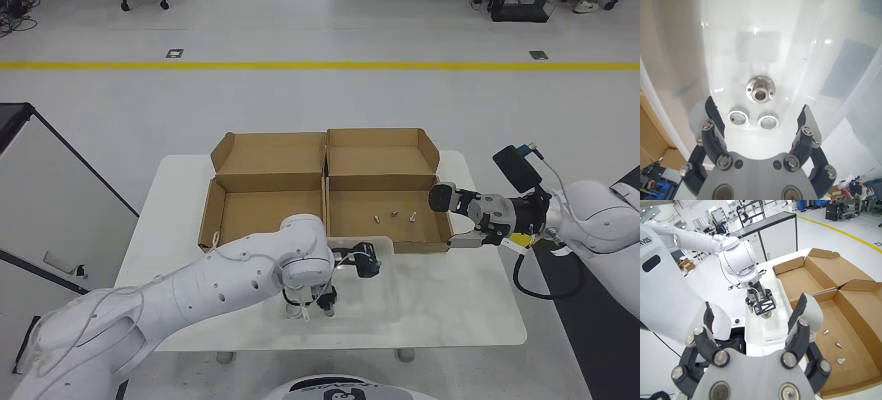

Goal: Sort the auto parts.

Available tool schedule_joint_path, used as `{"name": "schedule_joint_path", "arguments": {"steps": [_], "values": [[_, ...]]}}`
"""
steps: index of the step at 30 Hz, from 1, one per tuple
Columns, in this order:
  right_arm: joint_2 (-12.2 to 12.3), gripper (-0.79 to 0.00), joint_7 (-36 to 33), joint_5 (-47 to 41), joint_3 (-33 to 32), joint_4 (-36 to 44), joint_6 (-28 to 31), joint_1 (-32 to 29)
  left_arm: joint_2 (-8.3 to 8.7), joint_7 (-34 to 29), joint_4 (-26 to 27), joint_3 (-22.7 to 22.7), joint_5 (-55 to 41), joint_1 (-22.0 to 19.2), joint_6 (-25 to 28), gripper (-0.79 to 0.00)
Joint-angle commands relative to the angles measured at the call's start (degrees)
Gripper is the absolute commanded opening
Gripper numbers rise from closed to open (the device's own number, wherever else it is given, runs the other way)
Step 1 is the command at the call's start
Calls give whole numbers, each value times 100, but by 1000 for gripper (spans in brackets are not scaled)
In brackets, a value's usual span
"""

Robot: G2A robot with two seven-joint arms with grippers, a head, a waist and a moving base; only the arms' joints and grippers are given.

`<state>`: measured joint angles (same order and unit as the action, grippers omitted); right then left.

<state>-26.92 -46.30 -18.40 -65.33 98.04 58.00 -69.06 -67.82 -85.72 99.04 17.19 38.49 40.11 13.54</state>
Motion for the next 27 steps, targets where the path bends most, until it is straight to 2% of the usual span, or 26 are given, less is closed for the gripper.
{"name": "schedule_joint_path", "arguments": {"steps": [1,14,20,21,24,27], "values": [[-4,0,0,6,-2,-2,0,-2,-41,-108,-27,-46,23,-21,-52,0],[-4,0,0,6,-2,-2,0,-2,-373,-11,-510,-358,220,-83,143,0],[-4,0,0,6,-2,-2,0,-2,-457,23,-664,-391,297,-65,157,0],[-4,0,0,6,-2,-2,0,-2,-462,0,-676,-396,332,-63,157,-22],[-4,0,0,6,-2,-2,0,-2,-469,-24,-666,-389,383,-31,129,-154],[-4,0,0,6,-2,-2,0,-2,-455,-58,-633,-360,422,7,129,-185]]}}
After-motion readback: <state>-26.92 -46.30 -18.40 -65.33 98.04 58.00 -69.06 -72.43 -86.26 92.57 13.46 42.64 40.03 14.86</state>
